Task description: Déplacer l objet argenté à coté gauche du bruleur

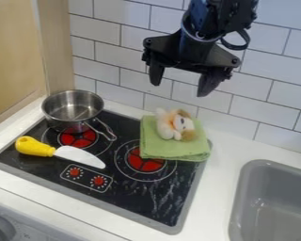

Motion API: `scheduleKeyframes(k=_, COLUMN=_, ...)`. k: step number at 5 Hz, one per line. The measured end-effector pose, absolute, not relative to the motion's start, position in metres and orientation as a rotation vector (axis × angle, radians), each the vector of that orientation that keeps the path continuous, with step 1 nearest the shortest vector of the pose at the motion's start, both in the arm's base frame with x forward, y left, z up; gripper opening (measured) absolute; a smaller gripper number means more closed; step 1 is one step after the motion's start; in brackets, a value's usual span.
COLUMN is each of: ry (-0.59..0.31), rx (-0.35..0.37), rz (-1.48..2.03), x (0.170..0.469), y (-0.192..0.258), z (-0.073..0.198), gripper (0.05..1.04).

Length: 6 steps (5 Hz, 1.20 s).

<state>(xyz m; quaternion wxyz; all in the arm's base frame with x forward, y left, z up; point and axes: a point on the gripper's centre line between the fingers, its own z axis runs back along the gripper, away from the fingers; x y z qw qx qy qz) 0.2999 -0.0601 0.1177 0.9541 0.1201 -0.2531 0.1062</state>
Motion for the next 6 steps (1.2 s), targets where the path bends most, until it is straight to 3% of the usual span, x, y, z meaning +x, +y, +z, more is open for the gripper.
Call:
scheduleKeyframes(k=1, ry=-0.459, rx=0.269, rz=0.204, x=0.289, y=-0.056, z=0.101, gripper=0.999)
scheduleKeyframes(k=3, ry=-0.404, rx=0.209, rz=0.216, x=0.299, y=-0.028, z=0.094, gripper=0.999)
scheduleKeyframes(k=5, ry=-0.4, rx=0.089, rz=0.317, x=0.313, y=0.014, z=0.088, gripper=0.999)
scheduleKeyframes(k=6, ry=-0.365, rx=0.081, rz=0.348, x=0.317, y=0.027, z=0.076, gripper=0.999)
